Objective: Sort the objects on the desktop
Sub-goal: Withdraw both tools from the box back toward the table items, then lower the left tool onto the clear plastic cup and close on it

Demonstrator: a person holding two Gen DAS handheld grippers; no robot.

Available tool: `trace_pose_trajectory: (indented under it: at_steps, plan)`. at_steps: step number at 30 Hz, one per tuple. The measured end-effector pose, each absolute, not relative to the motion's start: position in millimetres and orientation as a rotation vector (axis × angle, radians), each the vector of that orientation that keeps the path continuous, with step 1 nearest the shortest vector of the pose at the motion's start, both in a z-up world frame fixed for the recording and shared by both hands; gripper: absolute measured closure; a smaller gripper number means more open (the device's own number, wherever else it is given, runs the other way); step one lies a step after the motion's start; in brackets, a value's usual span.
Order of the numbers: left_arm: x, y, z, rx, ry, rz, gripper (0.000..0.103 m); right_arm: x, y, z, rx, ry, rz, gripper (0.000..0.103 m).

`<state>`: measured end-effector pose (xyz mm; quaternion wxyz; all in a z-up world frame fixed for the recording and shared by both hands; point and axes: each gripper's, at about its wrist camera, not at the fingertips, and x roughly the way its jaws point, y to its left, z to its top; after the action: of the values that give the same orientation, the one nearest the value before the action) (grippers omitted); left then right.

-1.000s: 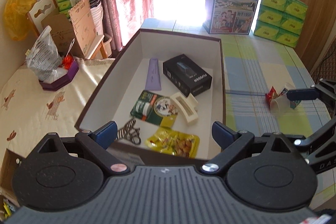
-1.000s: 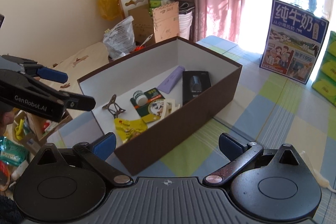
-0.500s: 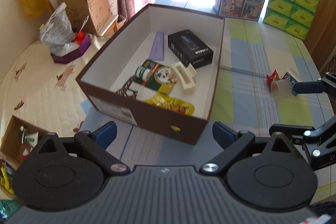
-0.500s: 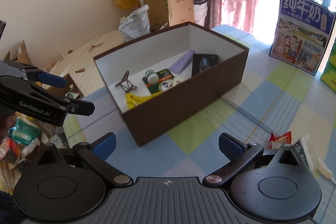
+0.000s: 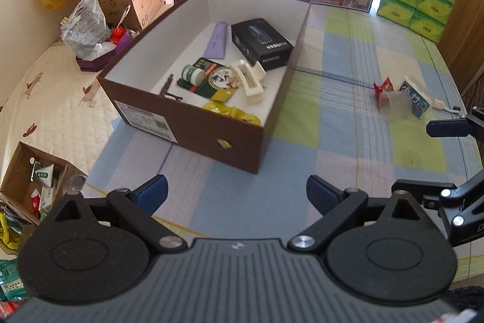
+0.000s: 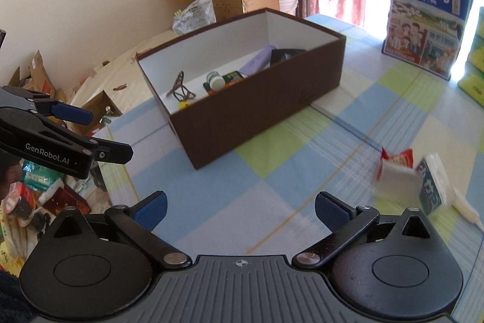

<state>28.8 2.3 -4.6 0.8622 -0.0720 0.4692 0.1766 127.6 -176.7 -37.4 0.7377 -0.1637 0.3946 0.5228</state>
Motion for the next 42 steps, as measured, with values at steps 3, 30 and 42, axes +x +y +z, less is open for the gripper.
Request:
trace_pose_trajectory:
  at_steps: [3, 30, 42]
  plan:
    - [30.5, -8.3, -8.9, -0.15, 0.998, 0.355, 0.006, 130.2, -190.2, -41.6, -0.347, 0.886, 1.126, 0.002]
    - [125.0, -100.1, -45.7, -0.073, 1.02, 0.034, 0.006, 195.5, -301.2, -68.6, -0.229, 0.91, 0.68, 0.002]
    - [192.6, -124.9, -72.4, 0.055, 0.927, -0.134, 0.01, 239.6, -327.5, -82.3, -0.203, 0.856, 0.591, 0.002]
